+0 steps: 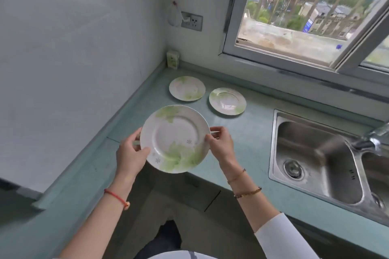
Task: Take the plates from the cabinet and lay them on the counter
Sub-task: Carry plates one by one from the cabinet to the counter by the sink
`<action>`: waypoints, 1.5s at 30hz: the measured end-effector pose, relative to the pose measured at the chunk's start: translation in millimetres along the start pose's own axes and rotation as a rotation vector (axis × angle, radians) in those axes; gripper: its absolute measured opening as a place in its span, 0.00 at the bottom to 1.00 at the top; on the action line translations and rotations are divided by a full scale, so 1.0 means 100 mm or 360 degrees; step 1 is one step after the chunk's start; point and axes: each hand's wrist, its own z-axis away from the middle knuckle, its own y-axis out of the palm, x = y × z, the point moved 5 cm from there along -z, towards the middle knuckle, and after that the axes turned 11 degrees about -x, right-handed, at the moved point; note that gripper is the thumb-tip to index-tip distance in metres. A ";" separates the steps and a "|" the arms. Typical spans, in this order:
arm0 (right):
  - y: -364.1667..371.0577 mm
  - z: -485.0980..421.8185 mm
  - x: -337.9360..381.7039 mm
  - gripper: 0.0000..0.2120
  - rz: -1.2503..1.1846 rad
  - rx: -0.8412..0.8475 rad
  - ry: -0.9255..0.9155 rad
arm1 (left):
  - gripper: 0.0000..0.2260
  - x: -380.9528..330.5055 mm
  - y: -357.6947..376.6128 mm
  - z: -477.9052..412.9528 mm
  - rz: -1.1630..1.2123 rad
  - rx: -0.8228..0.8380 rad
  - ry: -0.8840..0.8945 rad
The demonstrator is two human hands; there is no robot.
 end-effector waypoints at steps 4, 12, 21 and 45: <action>0.53 -0.56 0.03 0.06 0.0107 -0.0029 0.0113 | 0.29 0.12 0.29 -0.77 -0.0190 0.0056 0.0042; 1.37 -1.37 -0.07 0.08 0.0308 0.0002 0.0323 | 0.27 0.47 0.86 -1.81 -0.0347 0.0194 -0.0070; 1.90 -1.78 -0.31 0.14 0.0534 0.0181 0.0503 | 0.27 0.78 1.18 -2.35 -0.0430 0.0251 -0.0195; 2.12 -1.91 -0.42 0.09 0.0621 0.0274 0.0548 | 0.31 1.07 1.23 -2.51 -0.0535 0.0429 -0.0294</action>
